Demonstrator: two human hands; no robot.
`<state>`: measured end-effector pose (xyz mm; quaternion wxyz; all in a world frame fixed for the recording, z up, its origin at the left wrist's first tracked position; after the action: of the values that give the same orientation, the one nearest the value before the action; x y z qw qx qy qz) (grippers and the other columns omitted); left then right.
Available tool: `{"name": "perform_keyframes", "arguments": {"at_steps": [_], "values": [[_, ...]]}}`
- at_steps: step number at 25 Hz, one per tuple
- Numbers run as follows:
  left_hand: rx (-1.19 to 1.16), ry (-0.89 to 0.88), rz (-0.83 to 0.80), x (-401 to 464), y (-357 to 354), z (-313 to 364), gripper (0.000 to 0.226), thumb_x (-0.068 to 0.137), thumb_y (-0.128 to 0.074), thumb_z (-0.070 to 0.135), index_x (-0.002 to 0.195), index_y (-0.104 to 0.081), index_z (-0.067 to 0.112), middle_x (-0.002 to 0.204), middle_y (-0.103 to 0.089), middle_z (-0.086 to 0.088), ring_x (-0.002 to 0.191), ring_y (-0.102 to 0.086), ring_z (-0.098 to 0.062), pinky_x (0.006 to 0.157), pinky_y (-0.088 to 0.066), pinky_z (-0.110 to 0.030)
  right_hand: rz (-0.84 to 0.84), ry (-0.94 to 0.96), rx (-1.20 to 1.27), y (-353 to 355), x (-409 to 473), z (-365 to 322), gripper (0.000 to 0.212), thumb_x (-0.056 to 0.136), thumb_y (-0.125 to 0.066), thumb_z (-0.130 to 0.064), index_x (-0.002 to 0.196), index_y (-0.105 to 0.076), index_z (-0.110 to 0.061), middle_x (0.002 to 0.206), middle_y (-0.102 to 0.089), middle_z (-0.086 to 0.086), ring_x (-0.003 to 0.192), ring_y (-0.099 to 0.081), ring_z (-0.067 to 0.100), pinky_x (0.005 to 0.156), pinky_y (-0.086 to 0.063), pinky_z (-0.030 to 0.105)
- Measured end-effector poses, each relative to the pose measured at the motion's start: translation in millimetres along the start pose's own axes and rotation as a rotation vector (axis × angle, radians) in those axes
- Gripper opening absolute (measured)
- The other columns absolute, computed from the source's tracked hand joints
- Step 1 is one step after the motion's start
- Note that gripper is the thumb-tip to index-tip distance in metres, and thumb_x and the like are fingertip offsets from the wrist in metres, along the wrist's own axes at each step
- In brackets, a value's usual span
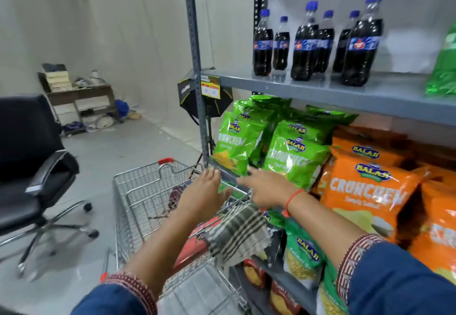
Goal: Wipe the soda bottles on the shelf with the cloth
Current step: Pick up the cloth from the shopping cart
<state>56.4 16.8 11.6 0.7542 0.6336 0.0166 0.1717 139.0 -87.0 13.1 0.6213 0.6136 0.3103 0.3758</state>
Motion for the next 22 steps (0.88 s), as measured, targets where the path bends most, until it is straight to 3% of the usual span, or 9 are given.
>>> {"name": "perform_keyframes", "arguments": {"at_steps": [1,3,5,7,9,13,15,18,22], "values": [[0.014,0.043,-0.092,-9.3,-12.1,-3.9,0.064,0.088,-0.035,0.053,0.134,-0.033,0.008,0.146,-0.038,-0.015,0.132,-0.037,-0.028,0.104,-0.034,-0.041,-0.157,-0.001,-0.043,-14.0,-0.9,-4.4,0.061,0.082,-0.049,-0.009,0.136,-0.038,-0.033,0.151,-0.032,0.015,0.127,-0.045,0.031,0.092,-0.048,0.038],[0.018,0.078,-0.279,-25.8,-38.2,-8.5,0.063,0.083,-0.036,0.063,0.115,-0.049,0.01,0.124,-0.058,-0.013,0.108,-0.057,-0.029,0.086,-0.047,-0.041,-0.307,0.055,-0.074,-37.6,-3.3,-9.4,0.055,0.08,-0.053,-0.01,0.131,-0.047,-0.029,0.138,-0.049,0.015,0.121,-0.051,0.031,0.081,-0.05,0.035],[-0.032,0.096,-0.406,-40.6,-59.3,-9.9,0.062,0.079,-0.041,0.065,0.096,-0.057,0.007,0.101,-0.067,-0.013,0.089,-0.063,-0.029,0.074,-0.051,-0.037,-0.34,0.076,-0.079,-52.7,-1.9,-10.7,0.037,0.079,-0.057,-0.012,0.115,-0.057,-0.019,0.118,-0.06,0.015,0.111,-0.055,0.033,0.066,-0.047,0.035],[-0.013,0.094,-0.413,-42.5,-68.4,-10.1,0.056,0.08,-0.047,0.059,0.082,-0.059,0.004,0.085,-0.066,-0.014,0.081,-0.064,-0.03,0.062,-0.046,-0.032,-0.323,0.079,-0.072,-59.1,0.5,-10.1,0.026,0.08,-0.057,-0.01,0.106,-0.059,-0.012,0.107,-0.063,0.016,0.103,-0.057,0.033,0.058,-0.041,0.033],[0.027,0.109,-0.372,-43.8,-70.2,-7.9,0.042,0.08,-0.052,0.049,0.079,-0.058,0.008,0.082,-0.064,-0.012,0.081,-0.062,-0.03,0.059,-0.041,-0.032,-0.293,0.063,-0.069,-61.7,1.9,-8.4,0.029,0.081,-0.056,-0.009,0.109,-0.059,-0.014,0.104,-0.065,0.015,0.102,-0.056,0.032,0.062,-0.043,0.035],[-0.004,0.139,-0.3,-45.8,-76.6,-7.1,0.016,0.078,-0.055,0.031,0.076,-0.05,0.016,0.087,-0.065,-0.01,0.081,-0.06,-0.029,0.06,-0.04,-0.033,-0.17,0.061,-0.104,-65.2,5.3,-10.0,0.031,0.08,-0.057,-0.007,0.109,-0.062,-0.019,0.104,-0.062,0.016,0.105,-0.05,0.033,0.09,-0.043,0.042],[0.005,0.129,-0.257,-44.9,-75.3,-8.7,0.009,0.077,-0.052,0.024,0.075,-0.052,0.016,0.08,-0.062,-0.008,0.075,-0.057,-0.027,0.058,-0.041,-0.032,-0.103,0.071,-0.092,-63.9,8.8,-11.6,0.023,0.078,-0.057,-0.006,0.096,-0.065,-0.018,0.1,-0.059,0.017,0.1,-0.052,0.032,0.085,-0.042,0.039],[0.038,0.094,-0.207,-37.0,-62.0,-8.0,0.011,0.078,-0.048,0.016,0.073,-0.056,0.01,0.072,-0.06,-0.008,0.073,-0.057,-0.027,0.053,-0.04,-0.028,-0.055,0.082,-0.095,-48.7,12.9,-12.0,0.022,0.08,-0.058,-0.01,0.095,-0.068,-0.022,0.102,-0.059,0.015,0.098,-0.054,0.033,0.081,-0.042,0.036],[-0.132,0.041,-0.282,-20.7,-38.1,-0.1,0.007,0.074,-0.051,0.015,0.075,-0.058,0.017,0.075,-0.061,-0.001,0.077,-0.061,-0.024,0.057,-0.046,-0.027,0.047,0.13,-0.111,-5.7,12.1,-11.3,0.021,0.082,-0.059,-0.011,0.093,-0.07,-0.025,0.084,-0.057,0.006,0.092,-0.049,0.028,0.074,-0.036,0.034]]}}
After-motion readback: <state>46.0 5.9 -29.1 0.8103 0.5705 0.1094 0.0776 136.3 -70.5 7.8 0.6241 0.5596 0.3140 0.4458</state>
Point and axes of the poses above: each hand's wrist, its own x-axis towards the middle knuckle, its own y-axis out of the back of the hand, z = x × y, the point moved 6 cm from there along x, towards the middle knuckle
